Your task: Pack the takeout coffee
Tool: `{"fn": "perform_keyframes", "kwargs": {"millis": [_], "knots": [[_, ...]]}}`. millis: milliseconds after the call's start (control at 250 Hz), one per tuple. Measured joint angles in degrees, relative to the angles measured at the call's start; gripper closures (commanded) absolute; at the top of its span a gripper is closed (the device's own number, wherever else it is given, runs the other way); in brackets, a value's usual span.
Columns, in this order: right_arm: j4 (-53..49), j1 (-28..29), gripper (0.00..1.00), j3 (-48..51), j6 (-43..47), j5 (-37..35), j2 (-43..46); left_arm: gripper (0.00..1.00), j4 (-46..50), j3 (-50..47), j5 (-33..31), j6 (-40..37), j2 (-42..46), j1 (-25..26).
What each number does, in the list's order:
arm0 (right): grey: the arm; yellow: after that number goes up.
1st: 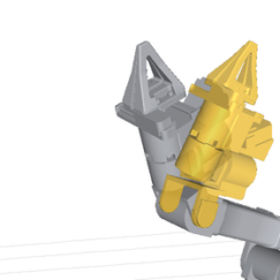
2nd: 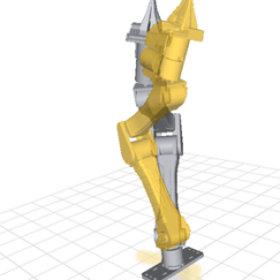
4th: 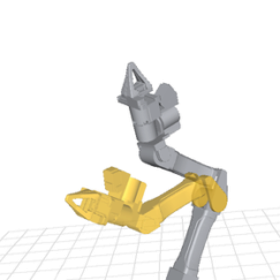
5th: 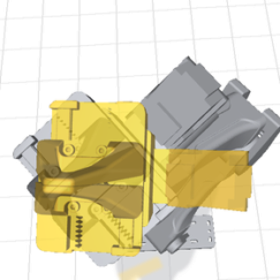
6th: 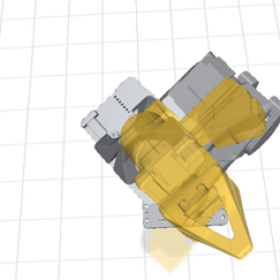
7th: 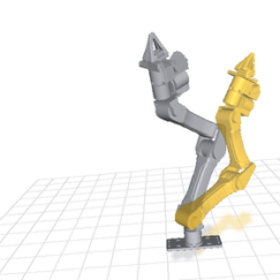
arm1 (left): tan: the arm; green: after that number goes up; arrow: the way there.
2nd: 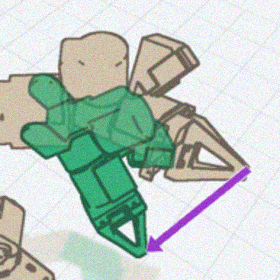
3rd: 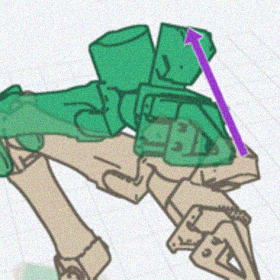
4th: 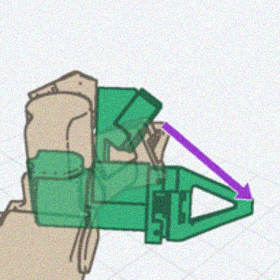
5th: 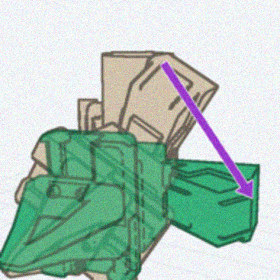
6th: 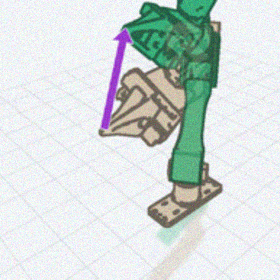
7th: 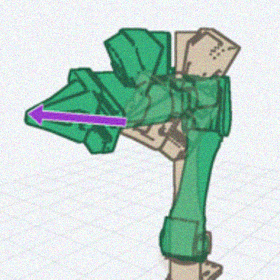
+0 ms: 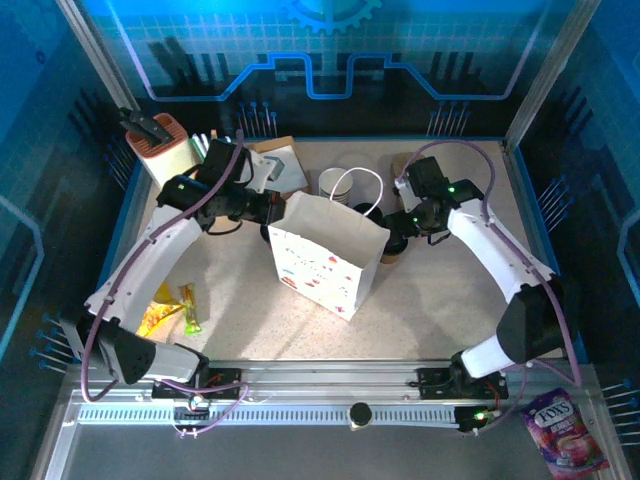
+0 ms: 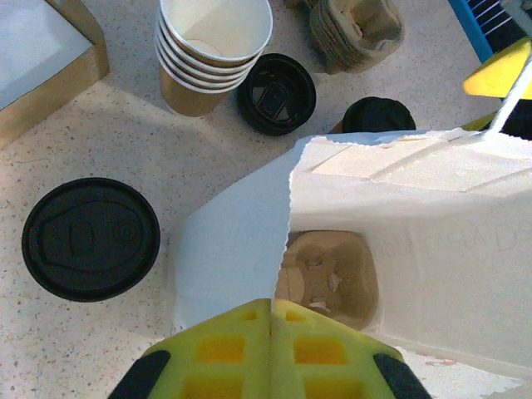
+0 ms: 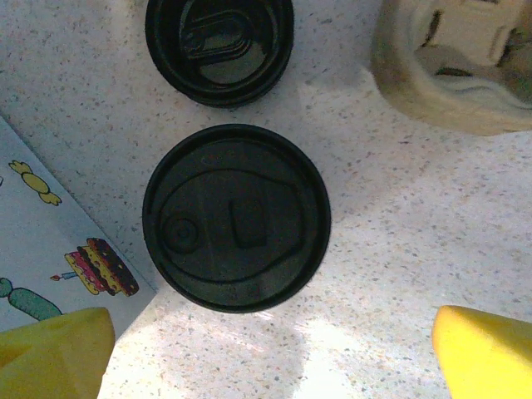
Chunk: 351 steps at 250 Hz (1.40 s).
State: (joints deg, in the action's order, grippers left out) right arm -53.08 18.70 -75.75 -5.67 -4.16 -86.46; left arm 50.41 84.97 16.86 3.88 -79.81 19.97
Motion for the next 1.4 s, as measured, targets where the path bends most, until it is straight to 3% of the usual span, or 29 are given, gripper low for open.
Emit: {"fn": "perform_keyframes", "kwargs": {"millis": [547,1402], "knots": [[-3.5,1.3,0.04,-8.2,3.4,0.3,-14.4,1.00,0.3,-2.0,-1.7,-1.0,2.6,0.0],[-7.1,3.2,0.16,-11.4,4.9,-0.1,-18.2,1.00,-0.3,-3.4,-1.7,-1.0,2.8,0.0]]}}
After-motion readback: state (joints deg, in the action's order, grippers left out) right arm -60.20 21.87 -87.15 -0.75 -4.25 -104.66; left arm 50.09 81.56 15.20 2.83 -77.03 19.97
